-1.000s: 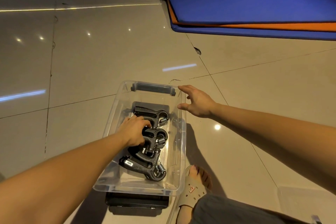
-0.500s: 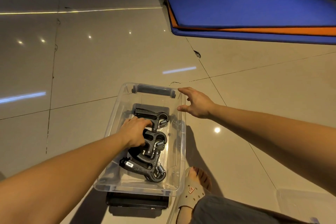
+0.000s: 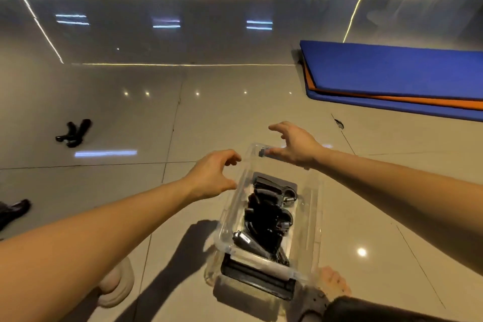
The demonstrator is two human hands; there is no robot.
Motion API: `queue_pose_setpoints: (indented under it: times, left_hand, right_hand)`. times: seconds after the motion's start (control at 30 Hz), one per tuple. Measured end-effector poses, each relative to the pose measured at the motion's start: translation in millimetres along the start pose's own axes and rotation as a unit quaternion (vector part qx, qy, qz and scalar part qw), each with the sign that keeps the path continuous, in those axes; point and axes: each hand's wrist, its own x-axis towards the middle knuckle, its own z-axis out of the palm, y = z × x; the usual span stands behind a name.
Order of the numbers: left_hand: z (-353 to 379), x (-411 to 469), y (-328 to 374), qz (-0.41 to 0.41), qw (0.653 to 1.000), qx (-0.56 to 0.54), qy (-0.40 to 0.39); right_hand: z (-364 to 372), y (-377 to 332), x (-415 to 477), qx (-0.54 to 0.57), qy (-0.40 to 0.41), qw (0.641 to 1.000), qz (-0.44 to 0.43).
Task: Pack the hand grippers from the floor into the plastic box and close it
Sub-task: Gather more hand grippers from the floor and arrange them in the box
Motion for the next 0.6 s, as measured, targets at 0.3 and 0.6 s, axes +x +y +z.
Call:
queue_pose_setpoints:
  times: [0.3, 0.6]
  left_hand:
    - [-130, -164, -70, -0.148, 0.974, -0.021, 0.172]
    - [-238, -326, -91, -0.219, 0.930, -0.021, 0.295]
  right_hand:
    - [16, -228, -23, 0.031, -0.028, 0.985, -0.168]
    - [76, -372, -71, 0.044, -0.040, 0.967, -0.249]
